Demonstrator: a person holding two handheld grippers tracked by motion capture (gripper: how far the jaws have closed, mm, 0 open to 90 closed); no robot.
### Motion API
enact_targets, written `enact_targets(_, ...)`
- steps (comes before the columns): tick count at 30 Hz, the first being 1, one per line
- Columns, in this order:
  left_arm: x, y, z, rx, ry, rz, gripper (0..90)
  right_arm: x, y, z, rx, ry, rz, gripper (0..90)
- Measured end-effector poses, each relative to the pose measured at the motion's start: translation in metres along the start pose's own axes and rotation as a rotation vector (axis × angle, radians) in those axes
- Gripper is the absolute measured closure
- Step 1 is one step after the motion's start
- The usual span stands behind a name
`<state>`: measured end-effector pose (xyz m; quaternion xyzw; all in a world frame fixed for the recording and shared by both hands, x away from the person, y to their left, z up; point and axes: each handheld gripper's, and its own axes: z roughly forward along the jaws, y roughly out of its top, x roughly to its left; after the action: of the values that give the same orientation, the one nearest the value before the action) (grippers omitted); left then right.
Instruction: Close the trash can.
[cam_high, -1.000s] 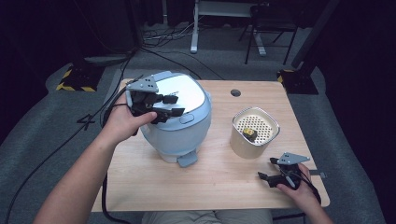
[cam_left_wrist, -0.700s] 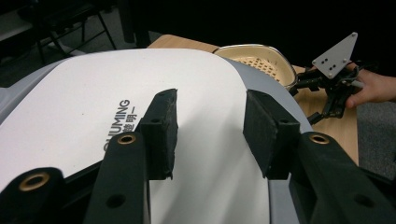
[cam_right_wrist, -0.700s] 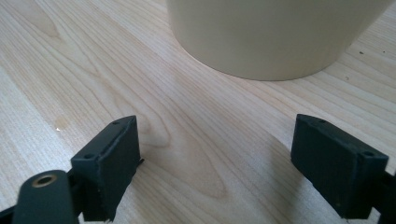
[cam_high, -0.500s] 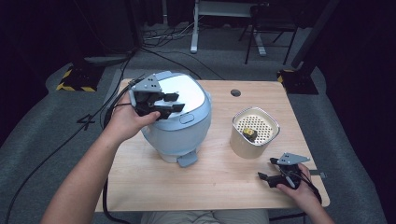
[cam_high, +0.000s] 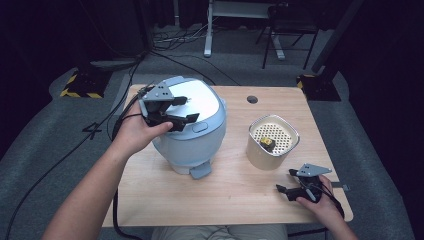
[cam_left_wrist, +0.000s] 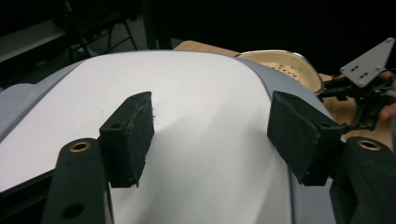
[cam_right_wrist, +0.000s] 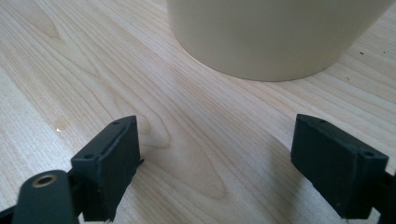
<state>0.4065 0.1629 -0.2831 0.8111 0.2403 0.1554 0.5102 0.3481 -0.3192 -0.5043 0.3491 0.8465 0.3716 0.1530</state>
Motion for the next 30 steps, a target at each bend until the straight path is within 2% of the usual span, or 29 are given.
enact_targets(4,-0.008,-0.003,-0.011,-0.052,-0.049,-0.003,31.8,0.0,0.0,0.0,0.0,0.0,0.0,15.9)
enact_targets(7,-0.017,-0.006,-0.021,-0.081,-0.085,0.011,31.0,0.0,0.0,0.0,0.0,0.0,0.0,15.9)
enact_targets(9,-0.022,-0.008,-0.026,-0.095,-0.093,0.016,30.9,0.0,0.0,0.0,0.0,0.001,0.0,15.9)
enact_targets(11,-0.027,-0.012,-0.031,-0.104,-0.085,0.028,31.1,0.0,0.0,0.0,0.001,0.002,-0.001,15.9)
enact_targets(15,-0.032,-0.026,-0.038,-0.116,-0.091,0.02,30.3,0.0,0.0,0.0,0.0,0.001,0.0,15.9)
enact_targets(19,-0.035,-0.042,-0.043,-0.101,-0.081,0.019,29.4,0.0,0.0,0.0,0.0,0.002,-0.001,15.9)
enact_targets(20,-0.036,-0.045,-0.044,-0.118,-0.079,0.027,29.5,0.0,0.0,0.0,0.0,0.001,-0.002,15.9)
enact_targets(21,-0.036,-0.048,-0.047,-0.133,-0.088,0.016,29.7,0.0,0.0,0.0,0.0,0.002,-0.002,15.9)
enact_targets(30,-0.049,-0.071,-0.063,-0.186,-0.115,0.011,28.5,0.0,0.0,0.0,0.0,0.002,-0.001,15.9)
